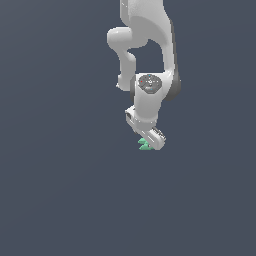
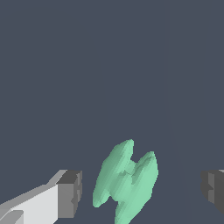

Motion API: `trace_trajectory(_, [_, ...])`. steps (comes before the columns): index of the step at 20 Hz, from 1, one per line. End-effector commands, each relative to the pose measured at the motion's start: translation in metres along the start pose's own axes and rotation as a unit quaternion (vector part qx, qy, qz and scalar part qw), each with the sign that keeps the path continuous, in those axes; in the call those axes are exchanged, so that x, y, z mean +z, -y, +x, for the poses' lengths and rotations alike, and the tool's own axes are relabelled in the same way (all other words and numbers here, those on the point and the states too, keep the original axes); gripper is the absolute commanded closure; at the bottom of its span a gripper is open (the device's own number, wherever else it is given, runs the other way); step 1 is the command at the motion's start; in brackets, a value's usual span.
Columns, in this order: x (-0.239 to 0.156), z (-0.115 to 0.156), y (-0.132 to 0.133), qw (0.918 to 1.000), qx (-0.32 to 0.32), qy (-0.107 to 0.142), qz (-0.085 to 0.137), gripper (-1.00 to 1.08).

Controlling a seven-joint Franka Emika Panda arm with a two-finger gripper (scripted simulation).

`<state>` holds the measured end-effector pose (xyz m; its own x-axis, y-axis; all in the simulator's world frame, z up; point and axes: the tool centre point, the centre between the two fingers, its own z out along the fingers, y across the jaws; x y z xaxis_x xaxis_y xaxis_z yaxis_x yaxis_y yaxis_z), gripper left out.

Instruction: Pick up the object and move it to a goal position.

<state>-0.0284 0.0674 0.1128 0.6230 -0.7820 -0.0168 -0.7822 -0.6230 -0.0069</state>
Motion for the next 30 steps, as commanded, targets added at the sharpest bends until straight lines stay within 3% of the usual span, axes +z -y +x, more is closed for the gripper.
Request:
trace_trajectory(1, [0.003,-0.005,0.001,0.9996,0.030,-0.001,0.000,-0.92])
trace_trajectory(7, [0.010,-0.017,0.002,0.9951,0.099,-0.003,-0.001,-0.92])
trace_trajectory(17, [0.020,-0.034,0.003,0.9805,0.196,-0.007,-0.002,-0.92])
trace_trajectory(24, [0.023,-0.040,0.003,0.9731,0.230,-0.009,-0.001,-0.92])
trace_trajectory(30, [0.024,-0.041,0.003,0.9718,0.236,-0.009,-0.001,-0.92])
